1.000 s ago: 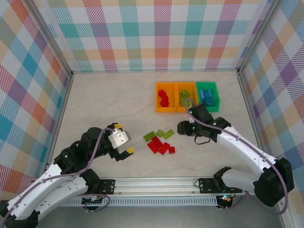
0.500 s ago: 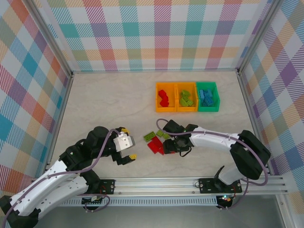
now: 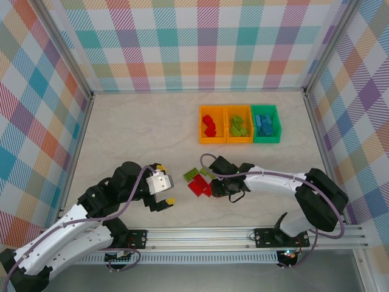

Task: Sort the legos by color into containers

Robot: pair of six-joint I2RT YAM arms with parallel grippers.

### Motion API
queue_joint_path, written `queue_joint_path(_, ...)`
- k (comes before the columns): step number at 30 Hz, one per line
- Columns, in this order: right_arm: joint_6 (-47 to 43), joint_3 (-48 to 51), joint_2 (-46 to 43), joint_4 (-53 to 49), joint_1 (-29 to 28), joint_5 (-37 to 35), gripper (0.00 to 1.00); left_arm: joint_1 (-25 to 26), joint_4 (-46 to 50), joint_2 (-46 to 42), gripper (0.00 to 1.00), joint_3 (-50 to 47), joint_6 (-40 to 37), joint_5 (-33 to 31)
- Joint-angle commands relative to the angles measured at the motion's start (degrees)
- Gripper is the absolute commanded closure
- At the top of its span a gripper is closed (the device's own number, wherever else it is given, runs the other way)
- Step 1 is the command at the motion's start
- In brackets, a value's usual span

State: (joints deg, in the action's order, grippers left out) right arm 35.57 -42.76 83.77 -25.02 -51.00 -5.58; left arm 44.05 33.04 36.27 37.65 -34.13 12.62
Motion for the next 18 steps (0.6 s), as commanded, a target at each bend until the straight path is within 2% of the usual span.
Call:
queue_joint_path(1, -0.9, 1.6, -2.1, -4.1, 0.2, -3.7, 0.66, -0.6, 0.2, -0.3, 0.0, -0.6, -0.6, 0.5)
queue_joint_path(6, -2.1, -0.7, -6.0, -6.9, 0.9, -5.8, 0.66, -0.6, 0.1, -0.7, 0.0, -0.6, -0.4, 0.3)
queue_joint_path(11, -7.3, -6.4, -8.2, -6.6, 5.7, -7.2, 0.67, -0.6, -0.2, -0.9, 0.0, -0.7, -0.4, 0.1)
queue_joint_path(18, -16.8, -22.0, 1.1, 0.8, 15.2, -4.8, 0.67, -0.6, -2.2, -2.1, 0.0, -0.7, 1.4, -1.2)
